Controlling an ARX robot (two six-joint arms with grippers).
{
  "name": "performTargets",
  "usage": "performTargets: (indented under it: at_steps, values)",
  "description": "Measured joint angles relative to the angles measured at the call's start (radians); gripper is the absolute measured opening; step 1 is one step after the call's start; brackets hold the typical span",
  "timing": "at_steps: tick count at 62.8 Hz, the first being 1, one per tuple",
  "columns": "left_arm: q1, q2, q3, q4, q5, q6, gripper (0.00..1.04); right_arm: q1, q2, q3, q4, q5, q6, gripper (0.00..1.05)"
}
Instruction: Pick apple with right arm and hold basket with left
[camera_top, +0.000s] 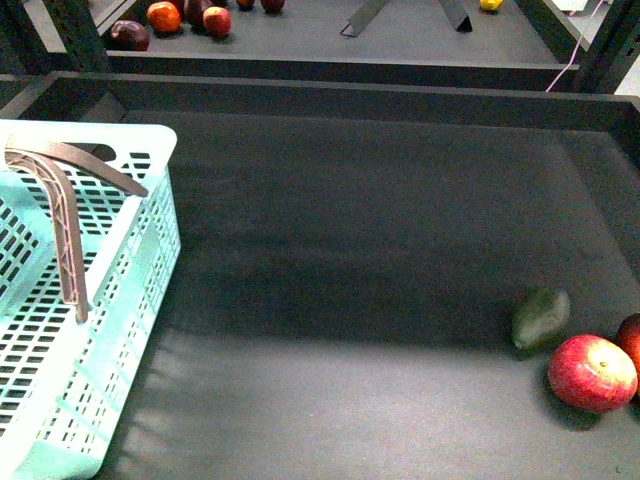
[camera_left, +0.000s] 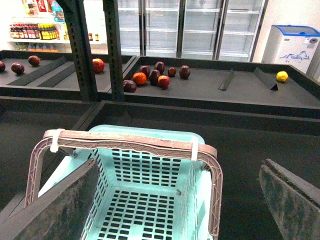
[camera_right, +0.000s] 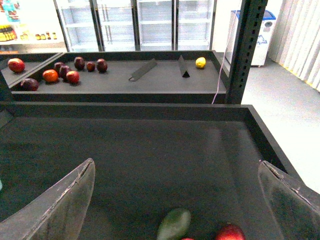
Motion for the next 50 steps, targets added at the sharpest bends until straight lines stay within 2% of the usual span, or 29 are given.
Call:
performTargets:
  at_steps: [24,26,29,32,34,45,50]
  values:
    - [0.000,0.000,0.000,0.000,0.000,0.000,0.98,0.000,0.000,0.000,0.000,0.000,0.000,0.96]
    - [-0.008,0.014,0.008,-0.026,-0.029,-0.023,0.98,0.000,0.000,0.000,0.000,0.000,0.000,0.96]
    - [-0.055,0.138,0.097,-0.229,-0.185,-0.144,0.98,0.000,0.000,0.000,0.000,0.002,0.000,0.96]
    - [-0.058,0.271,0.159,-0.334,-0.235,-0.250,0.98,0.000,0.000,0.000,0.000,-0.001,0.000,0.96]
    - [-0.053,0.338,0.182,-0.340,-0.240,-0.304,0.98,0.000,0.000,0.000,0.000,0.000,0.000,0.96]
    - [0.061,0.645,0.317,-0.190,-0.092,-0.538,0.98,0.000,0.000,0.000,0.000,0.000,0.000,0.96]
    - [0.127,0.829,0.375,-0.100,0.034,-0.696,0.98,0.000,0.000,0.000,0.000,0.000,0.000,0.96]
